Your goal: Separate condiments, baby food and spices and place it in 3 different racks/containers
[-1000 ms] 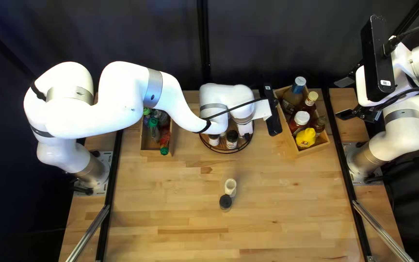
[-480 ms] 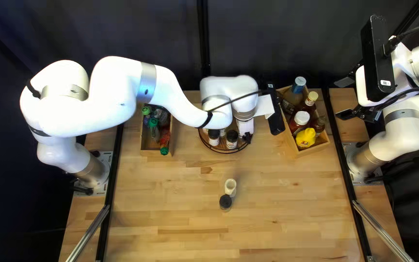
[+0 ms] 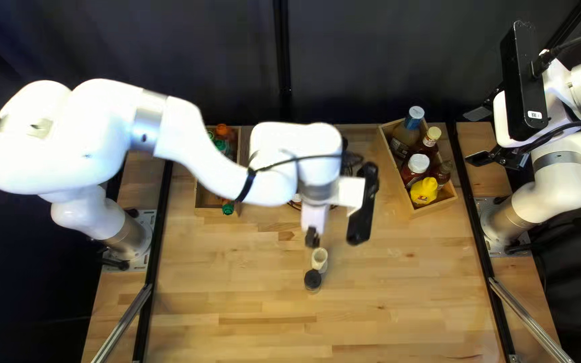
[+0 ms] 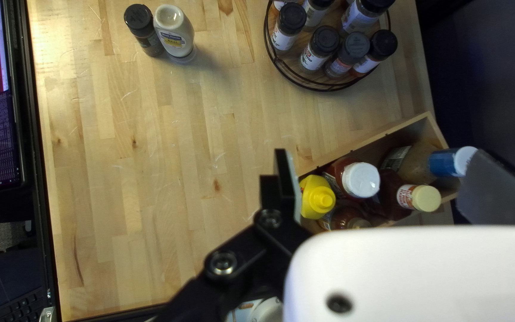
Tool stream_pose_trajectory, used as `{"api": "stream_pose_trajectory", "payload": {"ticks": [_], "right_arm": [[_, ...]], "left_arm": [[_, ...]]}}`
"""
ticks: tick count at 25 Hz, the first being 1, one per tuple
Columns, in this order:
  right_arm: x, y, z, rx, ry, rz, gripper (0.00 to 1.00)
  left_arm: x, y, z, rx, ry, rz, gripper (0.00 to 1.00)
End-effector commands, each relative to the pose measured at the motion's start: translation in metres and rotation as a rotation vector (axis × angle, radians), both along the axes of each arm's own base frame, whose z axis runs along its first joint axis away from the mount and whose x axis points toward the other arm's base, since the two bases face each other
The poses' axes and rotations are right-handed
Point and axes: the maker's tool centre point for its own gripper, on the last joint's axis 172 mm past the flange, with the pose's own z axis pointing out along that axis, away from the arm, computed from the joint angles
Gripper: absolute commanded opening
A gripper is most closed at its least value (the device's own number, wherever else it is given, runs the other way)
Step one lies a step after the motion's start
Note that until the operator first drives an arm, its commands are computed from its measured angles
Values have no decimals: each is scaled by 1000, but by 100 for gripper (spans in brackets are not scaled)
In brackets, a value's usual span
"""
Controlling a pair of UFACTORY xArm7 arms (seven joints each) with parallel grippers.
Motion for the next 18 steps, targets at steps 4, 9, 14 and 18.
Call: {"api": "stream_pose_trajectory", "payload": {"ticks": [4, 9, 14, 18], "right_arm": [[0, 0, 0, 0, 0, 0, 100], [0, 0, 0, 0, 0, 0, 100], [0, 0, 0, 0, 0, 0, 100], [0, 0, 0, 0, 0, 0, 100]], "left_arm": [[-40, -79, -30, 138, -44, 371, 100], [-40, -86, -60, 170, -75, 555, 100], [-15, -99, -97, 197, -69, 680, 100], [-5, -84, -108, 219, -72, 734, 100]]}}
